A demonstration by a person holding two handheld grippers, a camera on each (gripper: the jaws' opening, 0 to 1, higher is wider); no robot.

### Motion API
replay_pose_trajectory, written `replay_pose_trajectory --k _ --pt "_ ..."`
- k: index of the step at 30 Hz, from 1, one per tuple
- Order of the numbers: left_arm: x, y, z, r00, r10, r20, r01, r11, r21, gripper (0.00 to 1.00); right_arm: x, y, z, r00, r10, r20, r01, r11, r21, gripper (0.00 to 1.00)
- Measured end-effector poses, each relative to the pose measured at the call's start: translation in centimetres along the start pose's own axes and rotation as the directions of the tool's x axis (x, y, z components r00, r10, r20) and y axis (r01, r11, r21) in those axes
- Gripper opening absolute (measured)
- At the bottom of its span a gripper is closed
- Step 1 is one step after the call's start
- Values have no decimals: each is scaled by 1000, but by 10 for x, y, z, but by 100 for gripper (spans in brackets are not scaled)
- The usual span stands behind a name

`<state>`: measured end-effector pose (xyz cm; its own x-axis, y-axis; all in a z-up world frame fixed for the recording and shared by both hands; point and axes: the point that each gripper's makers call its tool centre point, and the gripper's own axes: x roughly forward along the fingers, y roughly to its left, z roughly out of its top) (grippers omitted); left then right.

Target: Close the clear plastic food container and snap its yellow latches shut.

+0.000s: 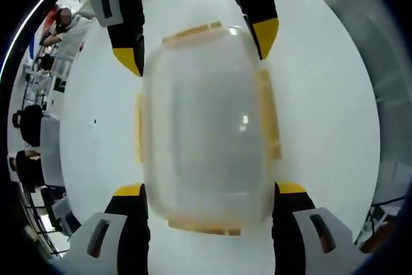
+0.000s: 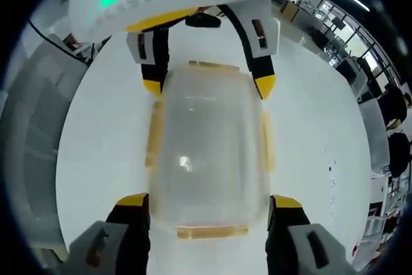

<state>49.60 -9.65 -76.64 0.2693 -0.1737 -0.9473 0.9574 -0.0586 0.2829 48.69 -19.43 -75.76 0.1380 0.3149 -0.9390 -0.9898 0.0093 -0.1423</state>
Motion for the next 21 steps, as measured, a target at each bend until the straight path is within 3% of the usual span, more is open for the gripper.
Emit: replay_pose_trajectory --k 4,9,17,21 --pt "-5 1 0 1000 1 15 0 999 -37 75 -6 -7 3 999 -35 25 35 999 9 79" --pt "-14 5 -2 999 10 34 -7 997 -80 76 -16 -7 3 998 -49 38 48 998 30 78" --pt "-28 3 -9 996 52 68 -40 984 -172 76 -30 -1 3 989 -96 110 85 991 102 78" --pt "-32 -4 -15 996 61 62 -48 980 -194 77 -32 4 -4 989 -107 102 95 989 117 79"
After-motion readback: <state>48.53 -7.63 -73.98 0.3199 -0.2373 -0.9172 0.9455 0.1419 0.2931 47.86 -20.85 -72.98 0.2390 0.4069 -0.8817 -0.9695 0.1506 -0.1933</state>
